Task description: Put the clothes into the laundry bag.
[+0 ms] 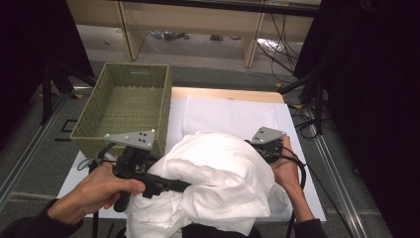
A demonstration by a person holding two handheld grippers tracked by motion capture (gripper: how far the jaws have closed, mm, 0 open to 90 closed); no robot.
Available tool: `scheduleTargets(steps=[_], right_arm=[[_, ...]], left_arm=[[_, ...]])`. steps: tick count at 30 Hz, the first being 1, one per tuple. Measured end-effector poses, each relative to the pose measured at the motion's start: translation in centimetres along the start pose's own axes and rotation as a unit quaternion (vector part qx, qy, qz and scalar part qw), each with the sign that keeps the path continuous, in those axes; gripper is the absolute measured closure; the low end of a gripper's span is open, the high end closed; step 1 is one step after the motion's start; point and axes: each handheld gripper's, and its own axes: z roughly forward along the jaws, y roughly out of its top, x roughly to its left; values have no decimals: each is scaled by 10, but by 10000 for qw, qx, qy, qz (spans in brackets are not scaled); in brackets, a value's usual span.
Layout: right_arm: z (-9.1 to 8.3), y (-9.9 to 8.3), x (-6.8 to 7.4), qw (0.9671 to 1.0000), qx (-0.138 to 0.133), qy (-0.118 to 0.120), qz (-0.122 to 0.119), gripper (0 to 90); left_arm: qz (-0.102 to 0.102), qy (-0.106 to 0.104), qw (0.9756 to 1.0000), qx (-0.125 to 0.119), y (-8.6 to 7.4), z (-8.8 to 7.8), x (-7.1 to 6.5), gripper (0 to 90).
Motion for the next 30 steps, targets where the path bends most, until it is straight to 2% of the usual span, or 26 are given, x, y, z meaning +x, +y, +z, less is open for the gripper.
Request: scheduleTargets(steps=[1,2,4,5,6,7,8,9,10,11,13,14,15,17,20,21,22,23,26,28,30], right_arm=[[-1,0,1,9999,-27,-76,103,899],[-1,0,-1,10000,-36,-48,26,899],[-2,1,-2,9999,-77,-79,47,899],[-3,1,-2,9999,-63,-88,61,900],[-4,2,-1,9999,-61,-104,88,900],[-5,4,-1,9998,-120,-144,1,900],[-5,4,-1,9998,-120,-144,1,900],[-6,5,-1,9998,-118,-151,-2,900],[-7,7,-1,9997,-154,-197,-76,900],[-9,8,0,9996,-168,-224,-60,900],[-11,10,1,9995,-194,-244,-87,900],[-12,11,1,9994,-216,-248,-104,900],[-13,13,3,9994,-199,-260,-103,900],[-13,14,4,9993,-210,-268,-135,900],[-13,17,7,9992,-193,-253,-260,900],[-13,17,7,9992,-193,-253,-260,900],[-13,19,10,9992,-178,-211,-273,900],[-13,19,11,9992,-180,-229,-276,900],[-15,21,13,9992,-155,-193,-315,900],[-17,21,13,9992,-151,-184,-312,900],[-18,22,14,9992,-178,-163,-320,900]], left_arm=[[-142,95,9998,53,-4,3,3,616],[-174,76,9998,90,-8,6,8,615],[-310,181,9992,166,-16,13,16,614],[-225,97,9992,311,-19,17,22,609],[-172,117,9991,381,-22,21,27,606],[-147,247,9983,505,-29,30,33,604],[-147,247,9983,505,-29,30,33,602],[-189,251,9978,577,-34,37,39,602],[-311,324,9970,627,-39,43,43,601],[-281,361,9966,692,-42,48,48,599],[-440,515,9954,672,-50,60,58,595],[-406,602,9949,697,-53,66,64,593],[-492,740,9935,713,-56,71,69,583],[-522,864,9921,748,-61,80,79,577],[-906,814,9898,738,-68,93,90,552],[-981,827,9885,805,-70,99,92,552],[-937,885,9885,797,-71,102,93,554],[-939,887,9880,847,-71,104,93,568],[-1028,1091,9868,615,-68,100,90,611],[-1087,1201,9856,481,-64,91,89,611],[-1278,1256,9834,277,-58,77,93,607]])
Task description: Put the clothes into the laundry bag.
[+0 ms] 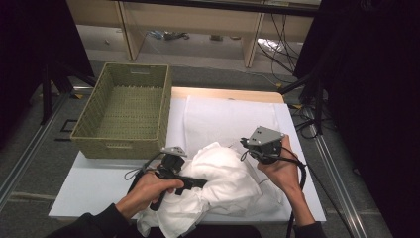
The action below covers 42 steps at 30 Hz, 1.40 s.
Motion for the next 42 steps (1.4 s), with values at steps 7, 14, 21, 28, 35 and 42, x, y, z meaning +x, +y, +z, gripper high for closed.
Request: scheduleTargets(steps=[7,14,21,28,35,42], right_arm=[[4,7,5,10000,-15,-14,-5,900],[0,12,8,9999,-58,33,-107,900],[-5,6,9,9999,-5,116,-112,900],[-3,10,15,9999,22,121,-41,900],[-7,8,14,9998,-7,146,-151,900],[-10,3,6,9998,-35,174,-40,900]], left_arm=[[-282,373,9989,38,9,35,0,450],[-257,263,9990,261,15,82,-1,443],[-608,448,9965,-349,22,48,3,559],[-701,725,9945,-284,23,84,0,456],[-733,449,9963,-7,27,91,2,276],[-56,222,9986,487,36,76,-4,156]])
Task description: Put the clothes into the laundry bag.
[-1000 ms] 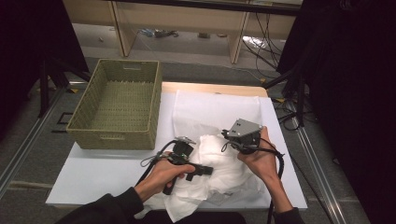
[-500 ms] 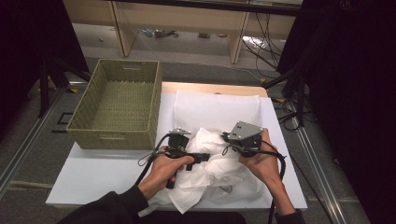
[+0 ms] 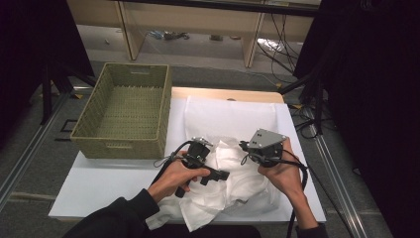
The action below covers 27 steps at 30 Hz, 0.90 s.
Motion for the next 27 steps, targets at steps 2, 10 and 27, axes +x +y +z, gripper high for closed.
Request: scheduleTargets(steps=[2,10,27], right_arm=[[-1,0,0,10000,27,-11,6,900],[2,-6,-1,9999,149,50,29,900],[1,10,13,9995,-74,320,39,900]], left_arm=[[-118,-158,9998,22,1,6,4,151],[-243,72,9994,-248,-1,1,18,591],[-83,1359,9894,-511,1,26,-1,293]])
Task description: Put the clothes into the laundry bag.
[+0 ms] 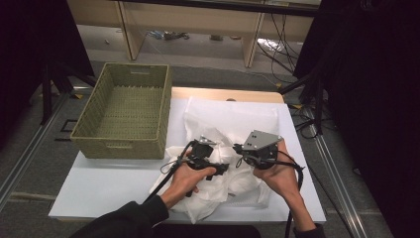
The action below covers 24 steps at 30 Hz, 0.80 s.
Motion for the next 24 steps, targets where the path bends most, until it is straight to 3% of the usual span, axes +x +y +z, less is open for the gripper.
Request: scheduleTargets(steps=[2,4,6,9,10,11,13,15,18,19,21,22,23,24], right_arm=[[1,-2,1,10000,25,23,37,900],[2,-6,0,9999,62,25,100,900],[2,-9,-1,9999,77,5,94,900],[-1,-13,-4,9997,91,-87,207,900],[-1,-13,-4,9997,91,-87,207,900],[-1,-13,-5,9998,71,-56,151,900],[-1,-13,-5,9998,73,-59,147,900],[-1,-13,-4,9998,100,-90,170,900],[0,-11,-3,9999,105,-57,112,900],[1,-10,-3,9999,97,-57,65,900],[1,-10,-3,9999,111,-74,78,900],[1,-10,-3,9999,118,-51,58,900],[1,-10,-3,9999,119,-50,56,900],[1,-10,-2,9999,114,-74,70,900]], left_arm=[[-166,-103,9998,-13,2,3,2,255],[-278,-252,9993,-24,4,-5,7,247],[-420,-496,9978,-103,6,-21,10,220],[-420,-981,9942,-98,9,-48,18,195],[-394,-950,9945,-172,10,-55,20,195],[-84,-790,9965,-257,12,-67,23,190],[353,-568,9973,-303,15,-82,27,181],[337,-678,9968,-271,15,-87,34,186],[360,-747,9966,-3,8,-71,40,183],[307,-922,9952,102,4,-61,42,180],[1,-1169,9930,139,2,-44,46,166],[-49,-1262,9919,151,2,-38,46,187],[-125,-1425,9895,213,2,-31,45,243],[-77,-1485,9886,214,3,-27,41,375]])
